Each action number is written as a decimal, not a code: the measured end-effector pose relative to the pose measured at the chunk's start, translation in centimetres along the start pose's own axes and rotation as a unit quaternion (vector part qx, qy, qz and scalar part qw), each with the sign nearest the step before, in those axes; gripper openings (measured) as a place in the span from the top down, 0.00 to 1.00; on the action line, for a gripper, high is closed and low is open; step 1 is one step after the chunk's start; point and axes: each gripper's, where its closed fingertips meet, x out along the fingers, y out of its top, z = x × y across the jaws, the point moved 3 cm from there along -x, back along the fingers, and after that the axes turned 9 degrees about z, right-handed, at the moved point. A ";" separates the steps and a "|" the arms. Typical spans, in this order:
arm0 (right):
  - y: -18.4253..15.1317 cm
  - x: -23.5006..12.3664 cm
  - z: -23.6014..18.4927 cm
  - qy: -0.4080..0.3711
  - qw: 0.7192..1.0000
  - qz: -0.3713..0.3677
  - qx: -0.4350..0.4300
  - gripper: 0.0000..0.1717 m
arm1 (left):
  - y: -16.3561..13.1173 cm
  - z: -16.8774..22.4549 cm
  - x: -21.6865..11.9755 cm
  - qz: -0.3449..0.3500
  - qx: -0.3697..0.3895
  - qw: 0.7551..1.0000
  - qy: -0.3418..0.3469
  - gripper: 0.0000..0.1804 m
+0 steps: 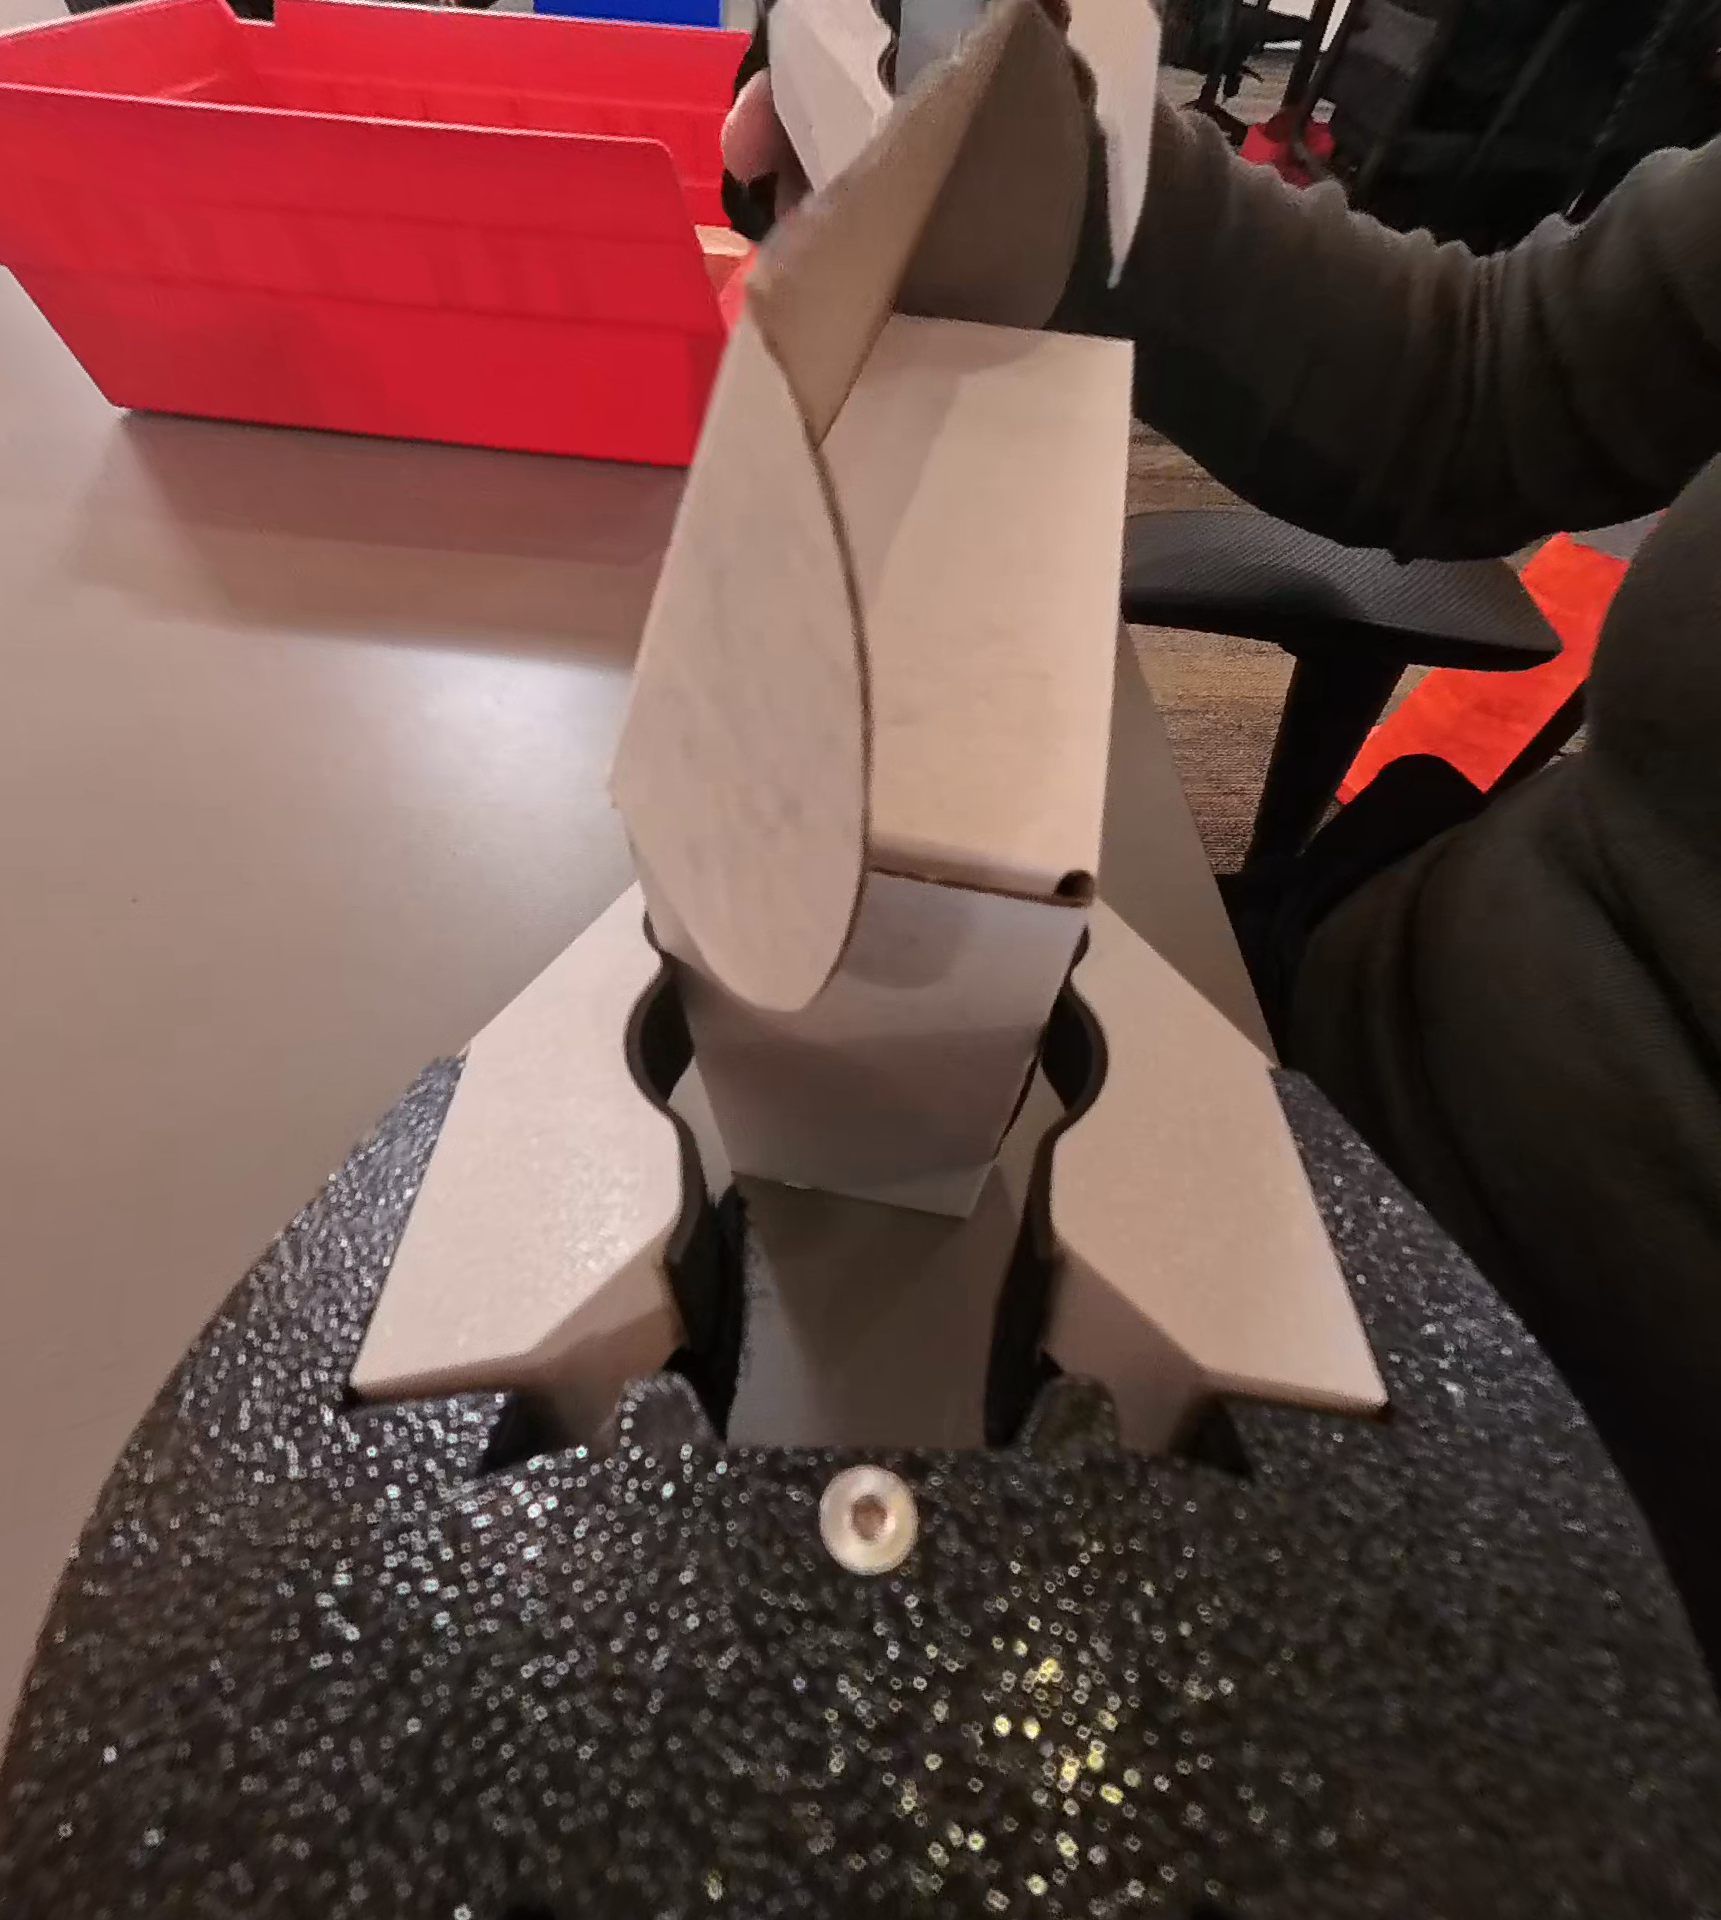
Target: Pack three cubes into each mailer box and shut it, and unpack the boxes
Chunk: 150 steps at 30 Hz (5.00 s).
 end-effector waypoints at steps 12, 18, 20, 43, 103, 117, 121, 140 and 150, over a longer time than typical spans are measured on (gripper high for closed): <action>0.8 -0.4 2.6 -0.171 0.974 0.098 0.111 0.82 | 0.3 -0.5 0.3 -0.039 0.007 0.994 0.102 0.61; 0.5 -0.7 2.6 -0.159 0.979 0.085 0.092 0.82 | 0.0 1.2 -0.9 -0.014 0.067 0.997 0.027 0.36; 0.5 -0.8 2.5 -0.150 0.981 0.084 0.094 0.81 | 1.3 0.7 -2.2 0.028 0.059 0.998 0.019 0.38; 0.5 -1.2 2.4 -0.093 0.986 0.079 0.118 0.81 | 5.7 -2.8 -5.0 -0.012 -0.027 0.985 -0.169 0.94; 0.5 0.0 0.3 -0.092 0.995 -0.027 -0.031 0.81 | 6.4 2.0 -3.5 -0.045 0.105 0.993 -0.039 0.80; 0.2 0.1 0.6 -0.117 0.992 -0.014 -0.036 0.81 | 6.7 1.7 -3.3 -0.033 0.051 0.998 0.011 0.83; 0.1 0.1 0.3 -0.115 0.993 -0.005 -0.035 0.81 | 6.5 2.2 -3.3 -0.024 0.063 0.998 0.022 0.83; 5.4 -1.9 1.7 -0.216 0.970 0.110 0.018 1.00 | 10.8 0.3 -5.2 0.136 -0.020 0.982 0.129 0.99; 1.8 1.2 -0.9 -0.261 0.957 -0.067 -0.107 1.00 | 7.2 2.6 -2.3 0.032 0.041 0.979 0.199 1.00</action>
